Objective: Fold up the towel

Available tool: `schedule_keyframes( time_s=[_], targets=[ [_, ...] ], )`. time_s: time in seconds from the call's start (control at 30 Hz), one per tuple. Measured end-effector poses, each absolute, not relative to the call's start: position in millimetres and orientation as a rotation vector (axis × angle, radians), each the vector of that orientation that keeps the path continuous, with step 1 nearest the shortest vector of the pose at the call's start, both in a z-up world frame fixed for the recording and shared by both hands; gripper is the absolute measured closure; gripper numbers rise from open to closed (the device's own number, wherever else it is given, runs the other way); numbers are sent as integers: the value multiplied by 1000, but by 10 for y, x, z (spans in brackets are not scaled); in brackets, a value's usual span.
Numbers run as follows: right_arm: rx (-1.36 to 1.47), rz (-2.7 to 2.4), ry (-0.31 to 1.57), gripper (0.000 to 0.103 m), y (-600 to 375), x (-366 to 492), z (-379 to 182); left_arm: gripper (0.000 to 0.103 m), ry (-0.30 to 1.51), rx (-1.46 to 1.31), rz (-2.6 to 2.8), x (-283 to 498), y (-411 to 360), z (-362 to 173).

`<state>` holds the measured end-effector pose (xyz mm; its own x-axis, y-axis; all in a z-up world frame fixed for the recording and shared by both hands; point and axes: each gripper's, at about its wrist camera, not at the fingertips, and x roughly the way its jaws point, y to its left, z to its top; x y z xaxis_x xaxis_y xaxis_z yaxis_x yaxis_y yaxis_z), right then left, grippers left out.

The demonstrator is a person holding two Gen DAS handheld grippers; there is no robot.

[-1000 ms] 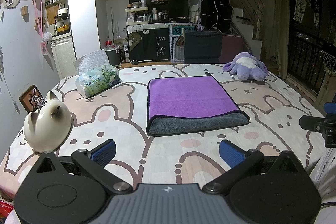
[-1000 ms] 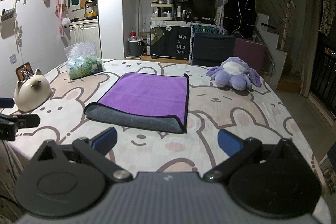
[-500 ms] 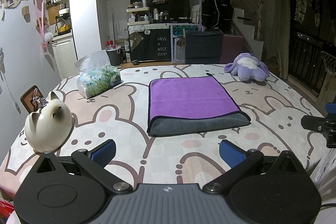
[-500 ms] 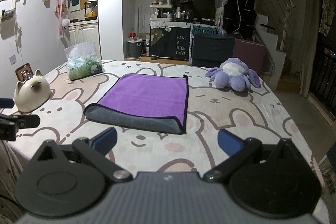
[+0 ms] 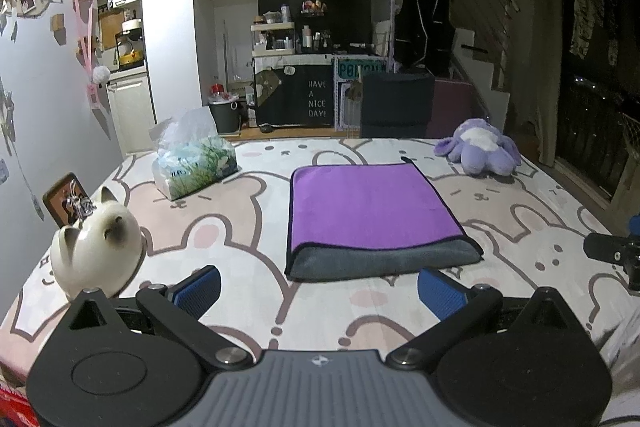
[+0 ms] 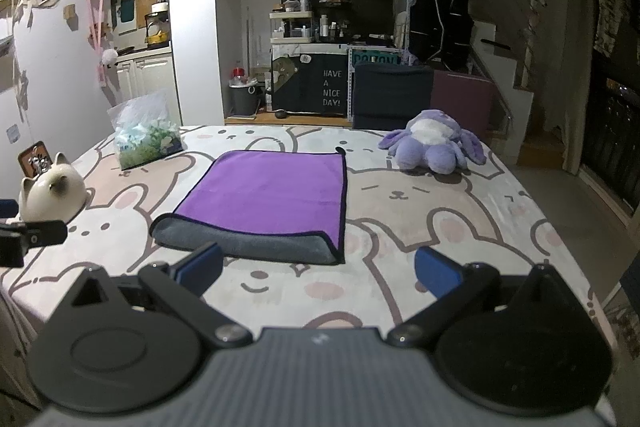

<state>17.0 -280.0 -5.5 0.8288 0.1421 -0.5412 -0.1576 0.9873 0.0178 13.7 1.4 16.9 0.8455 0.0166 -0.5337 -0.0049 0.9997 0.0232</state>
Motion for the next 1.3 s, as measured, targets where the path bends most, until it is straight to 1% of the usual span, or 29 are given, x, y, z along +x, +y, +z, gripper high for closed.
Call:
schedule_keyframes(
  time_s=[0.8,1.3],
  targets=[
    [-75,161,506,0,-2755,497,39,0,508,62,28,665,27,361],
    [-49,179,556,0,-2756,889,42,0,583,74,9,1231,61,325]
  ],
)
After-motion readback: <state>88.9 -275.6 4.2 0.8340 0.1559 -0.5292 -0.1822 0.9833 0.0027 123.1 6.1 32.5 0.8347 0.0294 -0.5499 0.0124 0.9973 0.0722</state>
